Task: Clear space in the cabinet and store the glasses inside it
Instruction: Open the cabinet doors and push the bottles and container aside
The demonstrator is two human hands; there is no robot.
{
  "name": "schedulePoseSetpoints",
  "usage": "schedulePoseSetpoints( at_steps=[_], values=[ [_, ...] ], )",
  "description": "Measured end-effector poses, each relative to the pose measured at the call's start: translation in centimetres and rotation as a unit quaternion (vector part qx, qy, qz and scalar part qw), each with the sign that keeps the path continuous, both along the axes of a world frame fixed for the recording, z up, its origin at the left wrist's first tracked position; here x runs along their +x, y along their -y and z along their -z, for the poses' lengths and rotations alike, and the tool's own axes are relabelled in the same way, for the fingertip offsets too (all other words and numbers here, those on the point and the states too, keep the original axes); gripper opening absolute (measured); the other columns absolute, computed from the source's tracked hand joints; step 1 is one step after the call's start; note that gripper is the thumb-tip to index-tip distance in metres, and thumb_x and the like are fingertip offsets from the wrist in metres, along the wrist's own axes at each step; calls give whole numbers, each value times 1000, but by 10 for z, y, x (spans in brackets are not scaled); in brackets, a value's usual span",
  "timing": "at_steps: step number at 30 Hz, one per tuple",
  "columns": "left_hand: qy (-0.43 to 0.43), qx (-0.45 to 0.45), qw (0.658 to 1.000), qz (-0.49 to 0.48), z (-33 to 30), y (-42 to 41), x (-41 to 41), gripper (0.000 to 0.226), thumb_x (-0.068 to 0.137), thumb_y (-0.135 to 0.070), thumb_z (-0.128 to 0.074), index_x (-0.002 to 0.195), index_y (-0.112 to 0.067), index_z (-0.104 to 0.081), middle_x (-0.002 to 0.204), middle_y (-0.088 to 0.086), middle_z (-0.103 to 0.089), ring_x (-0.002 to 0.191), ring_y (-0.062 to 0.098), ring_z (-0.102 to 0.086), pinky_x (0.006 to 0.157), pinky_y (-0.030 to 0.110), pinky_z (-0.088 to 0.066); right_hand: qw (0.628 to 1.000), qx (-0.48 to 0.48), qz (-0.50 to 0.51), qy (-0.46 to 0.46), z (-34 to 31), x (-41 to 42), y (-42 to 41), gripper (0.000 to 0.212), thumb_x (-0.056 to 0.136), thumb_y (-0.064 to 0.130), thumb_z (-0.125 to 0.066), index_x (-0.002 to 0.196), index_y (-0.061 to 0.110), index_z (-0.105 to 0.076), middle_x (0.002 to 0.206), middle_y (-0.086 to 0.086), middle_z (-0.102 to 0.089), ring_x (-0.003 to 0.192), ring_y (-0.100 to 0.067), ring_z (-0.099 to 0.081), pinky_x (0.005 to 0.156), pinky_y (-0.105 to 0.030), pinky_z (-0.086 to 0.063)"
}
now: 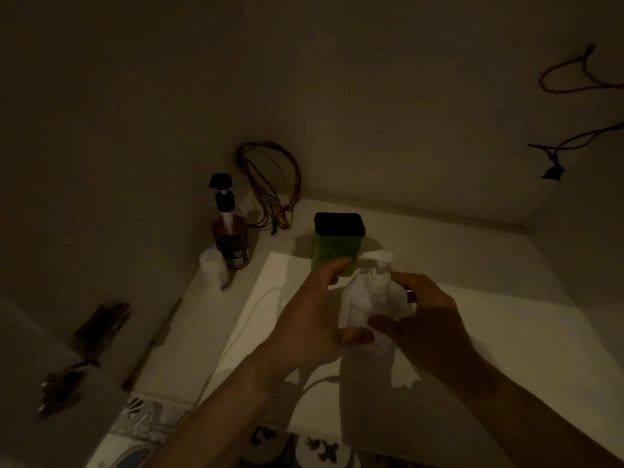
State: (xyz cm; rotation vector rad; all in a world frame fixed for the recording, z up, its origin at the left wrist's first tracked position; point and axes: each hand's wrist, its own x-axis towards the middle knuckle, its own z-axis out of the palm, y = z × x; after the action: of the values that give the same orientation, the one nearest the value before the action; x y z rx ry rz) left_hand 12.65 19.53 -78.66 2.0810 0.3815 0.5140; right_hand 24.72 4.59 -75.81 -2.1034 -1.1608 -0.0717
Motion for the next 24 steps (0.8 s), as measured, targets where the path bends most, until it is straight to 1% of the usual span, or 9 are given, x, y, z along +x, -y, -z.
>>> schedulePoseSetpoints(
  at_steps=[3, 7, 9, 11, 15, 18, 20, 22, 24],
  values=[
    [4, -24, 999, 26, -7, -10, -11, 105, 60, -30, -95, 146, -32, -35, 142, -16, -46, 130, 1, -45, 102, 18, -41, 998, -24, -14, -49, -7, -16, -11, 67, 65, 19, -93, 124, 8, -64, 118, -8, -67, 100, -22, -65, 83, -44, -59],
    [-12, -41, 998, 55, -15, -36, -41, 92, 66, -15, -92, 142, -25, -42, 136, -10, -54, 124, 5, -53, 100, 22, -46, 994, -42, -52, -83, -10, -37, -29, 68, 69, 29, -89, 129, 18, -58, 119, 4, -61, 103, -12, -58, 90, -32, -53],
    [-24, -38, 997, 57, -21, -47, -54, 91, 67, -13, -91, 142, -25, -42, 135, -10, -55, 123, 7, -54, 100, 25, -47, 992, -53, -63, -96, -9, -46, -37, 70, 70, 31, -88, 131, 20, -56, 121, 6, -58, 106, -10, -56, 93, -29, -50],
    [-36, -22, 997, 57, -27, -53, -62, 92, 65, -17, -92, 142, -29, -42, 133, -19, -54, 121, -2, -52, 95, 16, -45, 988, -44, -85, -124, -8, -56, -45, 72, 68, 37, -87, 132, 22, -57, 125, 6, -60, 110, -14, -59, 95, -33, -51],
    [-76, 27, 995, 66, -39, -66, -74, 83, 63, -20, -93, 135, -21, -53, 128, -19, -55, 114, -12, -51, 90, 7, -41, 966, 19, -107, -236, -3, -72, -63, 71, 58, 47, -86, 122, 43, -57, 124, 11, -62, 113, -14, -62, 95, -45, -54],
    [-98, 11, 994, 56, -39, -79, -80, 70, 70, -10, -88, 131, -13, -54, 119, -11, -61, 105, -8, -58, 86, 9, -44, 967, 14, -107, -233, 4, -74, -68, 78, 66, 31, -90, 135, 34, -52, 133, 7, -56, 122, -18, -56, 100, -49, -50],
    [-112, -19, 993, 38, -39, -90, -87, 67, 74, 3, -80, 134, -3, -52, 114, -8, -62, 96, -8, -61, 83, 12, -47, 968, 20, -95, -230, 5, -70, -66, 73, 70, 26, -89, 131, 36, -52, 131, 4, -56, 120, -21, -55, 99, -49, -51],
    [-121, -25, 992, 31, -38, -101, -93, 73, 68, 9, -83, 133, 0, -51, 122, -2, -59, 106, -8, -57, 91, 13, -44, 973, 34, -76, -216, 3, -64, -60, 63, 73, 24, -87, 126, 33, -56, 125, 1, -58, 113, -21, -59, 92, -48, -55],
    [-121, -26, 992, 16, -41, -109, -102, 79, 65, 13, -84, 135, 2, -48, 131, 10, -55, 119, 8, -55, 99, 18, -43, 983, 26, -58, -172, 0, -57, -53, 56, 77, 25, -84, 127, 21, -60, 121, -2, -61, 104, -20, -62, 85, -48, -58]
  ],
)
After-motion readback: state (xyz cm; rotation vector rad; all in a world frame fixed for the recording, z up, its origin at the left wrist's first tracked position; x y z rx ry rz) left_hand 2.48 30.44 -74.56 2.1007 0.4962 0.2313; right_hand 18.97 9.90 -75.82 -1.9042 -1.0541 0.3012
